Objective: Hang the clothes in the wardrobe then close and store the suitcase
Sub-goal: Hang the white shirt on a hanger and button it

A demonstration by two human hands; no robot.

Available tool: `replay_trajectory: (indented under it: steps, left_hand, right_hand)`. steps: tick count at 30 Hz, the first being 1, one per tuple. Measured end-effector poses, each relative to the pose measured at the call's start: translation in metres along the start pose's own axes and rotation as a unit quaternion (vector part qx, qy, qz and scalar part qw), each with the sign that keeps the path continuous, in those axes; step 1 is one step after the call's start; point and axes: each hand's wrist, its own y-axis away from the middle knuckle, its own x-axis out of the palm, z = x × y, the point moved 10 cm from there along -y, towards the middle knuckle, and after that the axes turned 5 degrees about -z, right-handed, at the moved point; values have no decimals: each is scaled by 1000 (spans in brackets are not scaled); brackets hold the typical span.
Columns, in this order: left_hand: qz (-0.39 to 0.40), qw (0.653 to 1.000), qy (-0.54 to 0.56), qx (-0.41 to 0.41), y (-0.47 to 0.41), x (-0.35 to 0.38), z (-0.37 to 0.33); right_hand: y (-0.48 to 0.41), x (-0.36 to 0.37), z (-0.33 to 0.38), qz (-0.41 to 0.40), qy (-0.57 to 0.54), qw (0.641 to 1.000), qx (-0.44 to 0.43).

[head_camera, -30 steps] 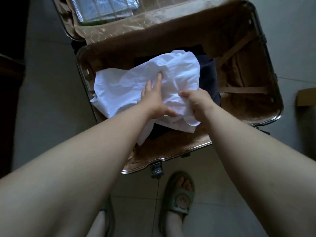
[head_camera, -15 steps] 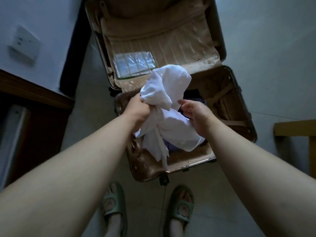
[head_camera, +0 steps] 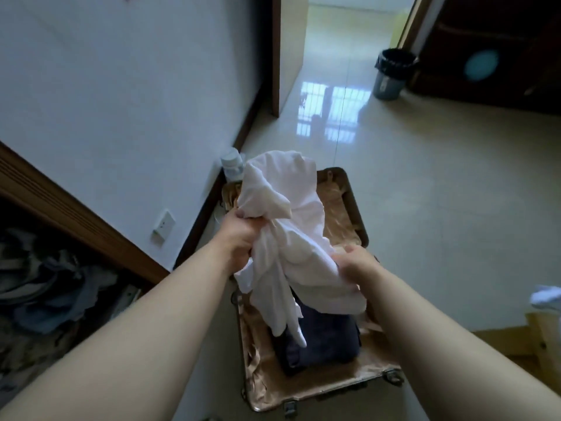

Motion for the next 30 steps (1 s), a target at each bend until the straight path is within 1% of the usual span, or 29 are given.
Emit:
replay_trajectory:
  steps: [1,3,4,8,10,12,13,15,17,19,21,23,25,26,27,28,30]
  left_hand:
    - [-9,1000,3,1,5,-2,-9]
    - [-19,1000,14,15,26,-6,-55]
    - [-15,999,19,32,34,-5,-75]
    - [-13,996,58,72,70,-4,-162]
    - [-33,992,77,93,87,-11,-201]
    - [-65,989,78,105,96,-21,-232]
    - [-74,989,72,109,101,-23,-246]
    - [-65,988,70,119,113,-22,-275]
    - [-27,989,65,133,132,-13,-303]
    - [-10,989,19,145,151,-5,-327]
    - [-17,983,-57,172,170,-2,-348]
    - [2,971,-119,208,197,9,-368]
    - [44,959,-139,244,224,23,-381]
    - [61,953,-143,262,237,29,-385]
    - [59,944,-159,284,246,31,-390]
    - [29,935,-186,301,252,30,-394]
    - [-100,907,-263,314,257,11,-404]
  right_hand:
    - [8,-1,3,16,0,1000,15]
    - [38,-27,31,25,-23,999,23]
    - [49,-36,42,36,-26,999,3]
    - [112,-72,109,166,-79,983,-20]
    - [129,-107,143,160,-146,973,-77]
    - [145,-140,180,132,-210,958,-142]
    - [155,-158,200,121,-260,942,-172]
    - [182,-191,238,102,-370,903,-192]
    - [221,-222,280,83,-420,873,-236]
    - [260,-239,319,83,-435,849,-287]
    - [297,-252,342,78,-467,830,-295]
    - [326,-262,361,87,-496,809,-303]
    - [353,-266,380,116,-494,804,-310]
    - [365,-266,386,125,-488,806,-310]
    - [376,-267,391,125,-473,814,-314]
    - [382,-265,395,116,-452,826,-318]
    - [401,-261,400,102,-401,846,-337]
